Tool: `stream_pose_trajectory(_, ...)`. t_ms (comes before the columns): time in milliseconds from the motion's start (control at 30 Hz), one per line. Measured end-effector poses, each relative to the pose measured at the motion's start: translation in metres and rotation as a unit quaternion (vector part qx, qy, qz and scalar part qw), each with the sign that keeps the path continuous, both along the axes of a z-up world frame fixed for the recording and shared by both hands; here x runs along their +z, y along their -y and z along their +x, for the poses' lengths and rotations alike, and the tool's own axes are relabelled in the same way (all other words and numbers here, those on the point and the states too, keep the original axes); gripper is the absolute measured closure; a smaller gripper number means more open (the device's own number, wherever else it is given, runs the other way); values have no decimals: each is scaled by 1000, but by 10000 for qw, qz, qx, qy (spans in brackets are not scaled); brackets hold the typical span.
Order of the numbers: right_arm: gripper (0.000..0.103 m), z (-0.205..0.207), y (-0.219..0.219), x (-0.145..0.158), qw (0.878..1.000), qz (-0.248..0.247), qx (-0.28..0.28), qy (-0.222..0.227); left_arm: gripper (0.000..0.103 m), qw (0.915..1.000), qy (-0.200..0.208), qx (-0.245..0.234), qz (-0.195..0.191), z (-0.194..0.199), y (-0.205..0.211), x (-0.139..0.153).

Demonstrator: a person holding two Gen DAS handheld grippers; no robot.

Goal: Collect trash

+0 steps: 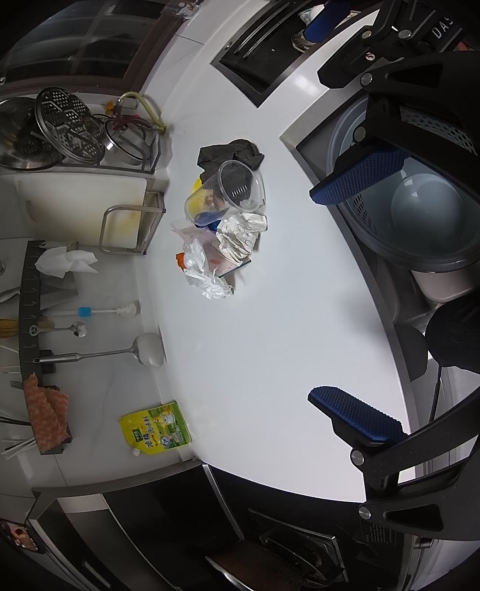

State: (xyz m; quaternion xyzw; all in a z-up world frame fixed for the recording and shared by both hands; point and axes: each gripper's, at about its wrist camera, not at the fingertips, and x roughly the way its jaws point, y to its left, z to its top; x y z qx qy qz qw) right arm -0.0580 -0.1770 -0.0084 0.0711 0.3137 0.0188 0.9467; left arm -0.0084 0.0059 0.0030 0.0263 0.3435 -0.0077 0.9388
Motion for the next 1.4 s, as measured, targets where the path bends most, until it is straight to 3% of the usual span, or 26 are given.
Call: stream_pose_trajectory(1400, 17, 2, -1, -5, 10000, -20, 1, -20, 6, 10000, -37, -5, -22, 1, 2, -6)
